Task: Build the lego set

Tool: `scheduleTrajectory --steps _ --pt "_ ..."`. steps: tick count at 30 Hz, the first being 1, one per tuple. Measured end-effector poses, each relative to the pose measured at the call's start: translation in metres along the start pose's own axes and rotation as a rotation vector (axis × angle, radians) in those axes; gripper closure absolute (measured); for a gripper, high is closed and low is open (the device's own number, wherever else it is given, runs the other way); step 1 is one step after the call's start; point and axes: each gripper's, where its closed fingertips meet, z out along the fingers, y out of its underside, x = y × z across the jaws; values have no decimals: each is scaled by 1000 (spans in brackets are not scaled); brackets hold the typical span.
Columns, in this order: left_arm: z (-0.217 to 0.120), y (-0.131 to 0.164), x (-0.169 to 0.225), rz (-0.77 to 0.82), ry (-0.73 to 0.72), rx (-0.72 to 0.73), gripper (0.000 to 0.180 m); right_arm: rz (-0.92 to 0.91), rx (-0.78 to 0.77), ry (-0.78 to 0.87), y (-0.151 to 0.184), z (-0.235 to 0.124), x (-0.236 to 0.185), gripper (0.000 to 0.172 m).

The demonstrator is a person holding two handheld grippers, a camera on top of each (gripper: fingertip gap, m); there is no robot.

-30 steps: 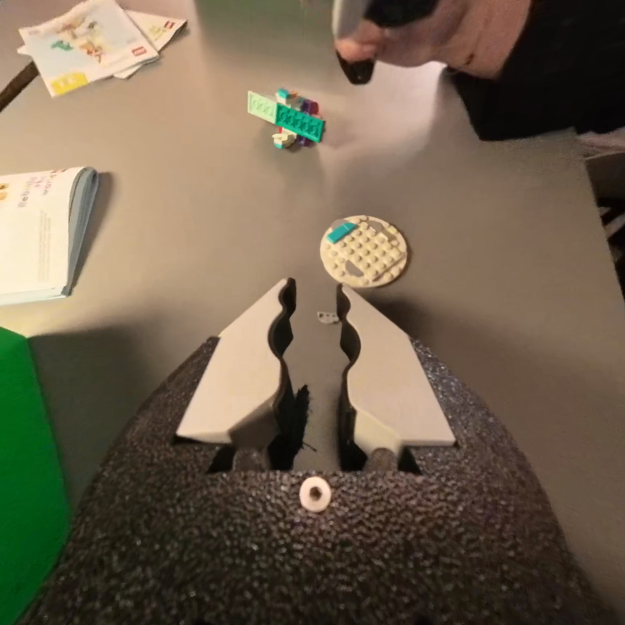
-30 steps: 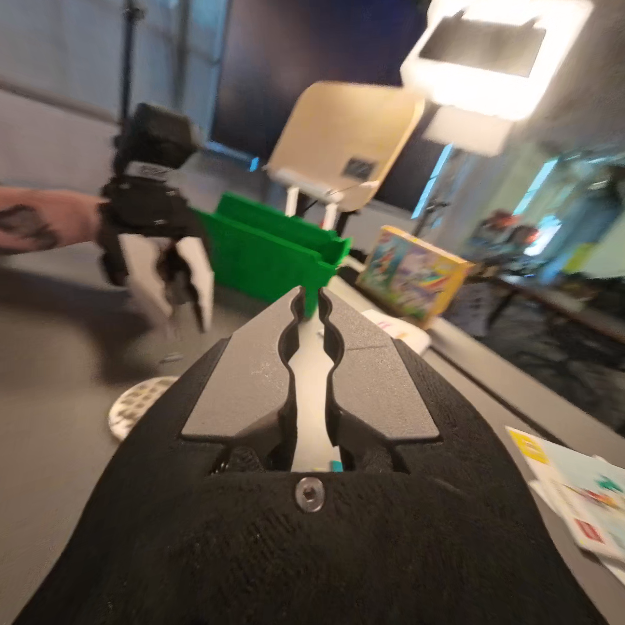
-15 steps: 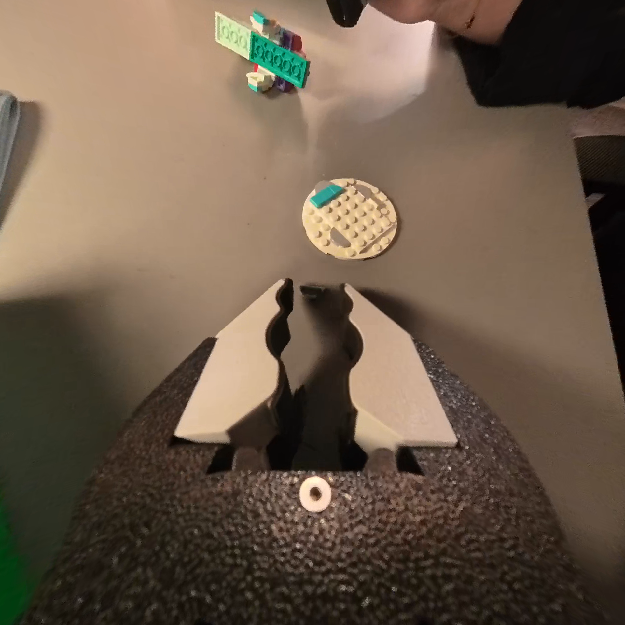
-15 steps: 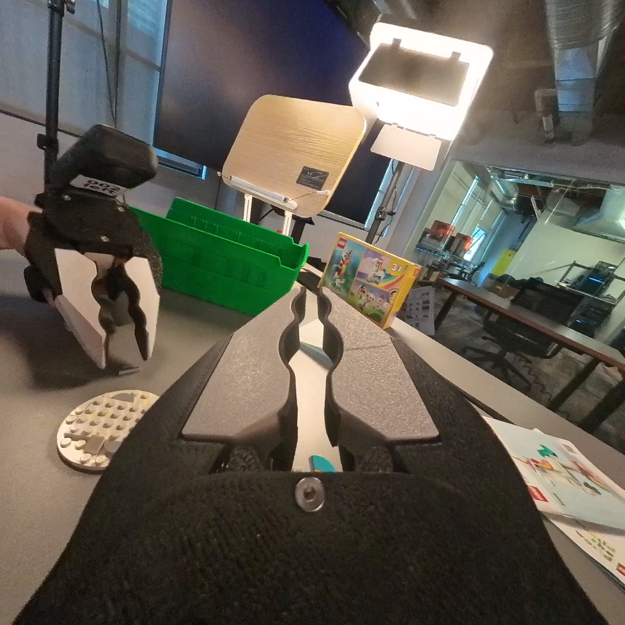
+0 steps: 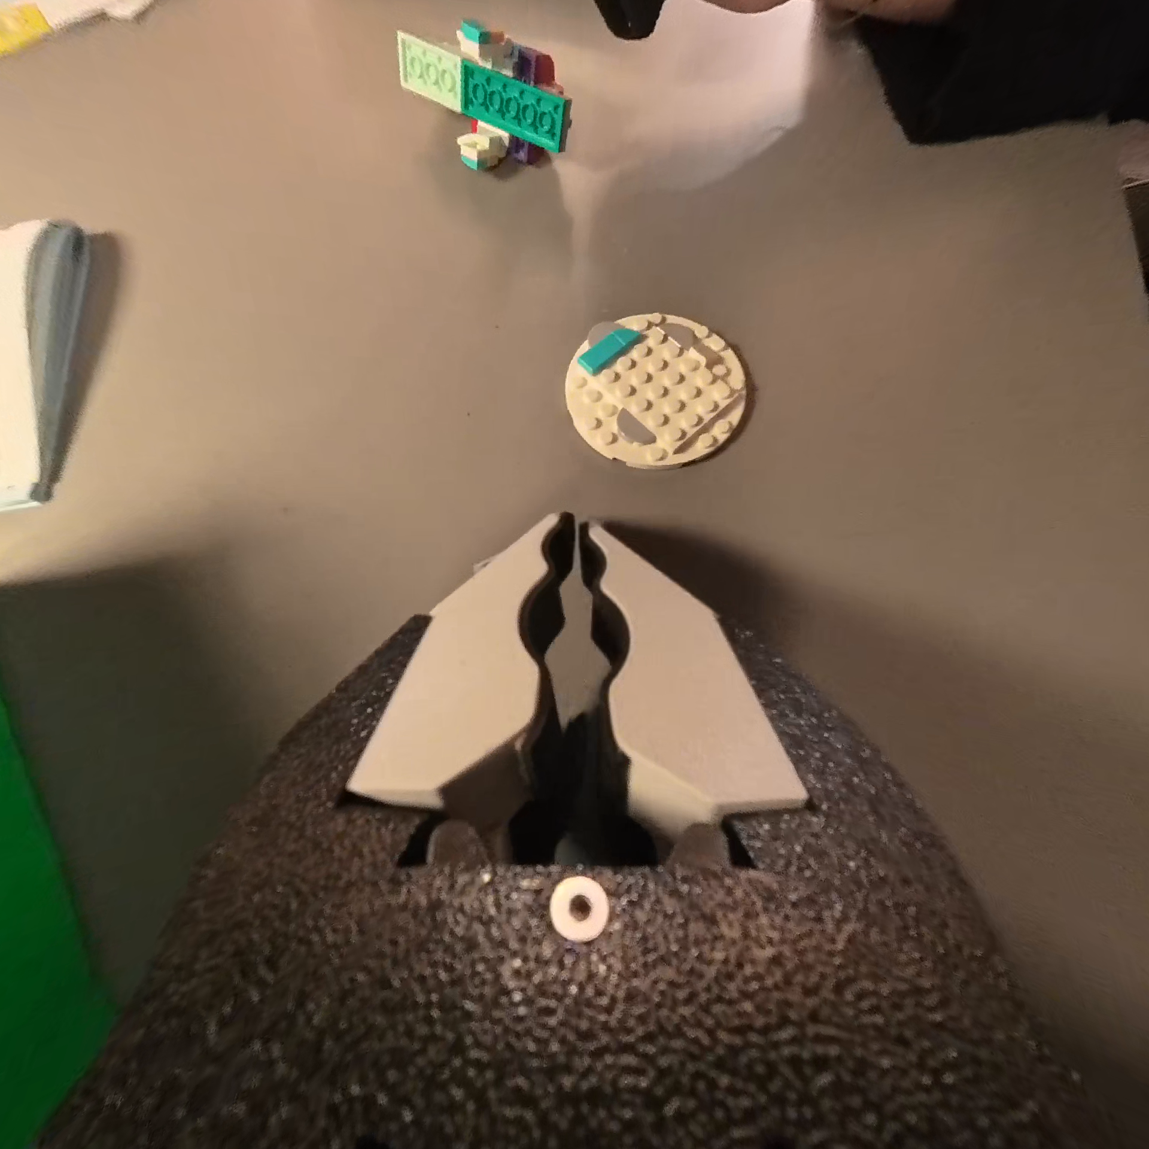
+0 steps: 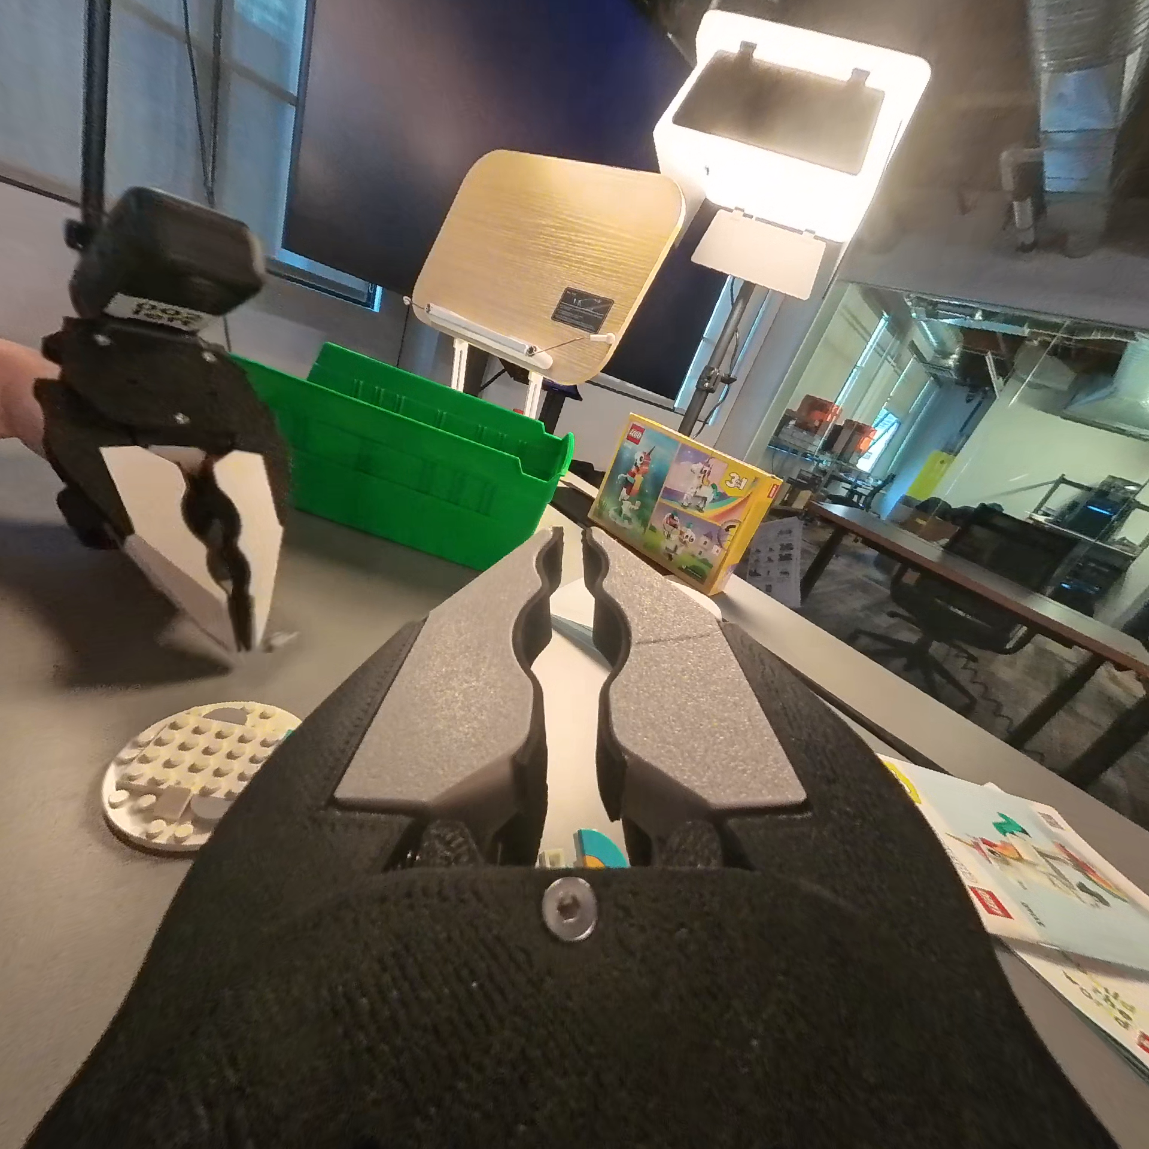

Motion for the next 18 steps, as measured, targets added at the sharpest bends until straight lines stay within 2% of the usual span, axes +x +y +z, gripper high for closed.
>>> scheduleTrajectory --steps 5,8,9,13,18 --pt "-23 -24 -4 0 -52 122 180 0 -4 -1 2 0 0 168" --pt "-31 -16 -28 -122 -201 65 173 3 -9 0 3 1 0 168" --pt "-29 -11 -27 -135 -203 36 160 4 -11 1 4 1 0 168" --pt "-19 8 -30 -37 -248 -74 141 6 -23 -2 7 2 0 168" --pt "-14 -1 -26 38 -82 -11 141 7 -30 -7 9 2 -1 168"
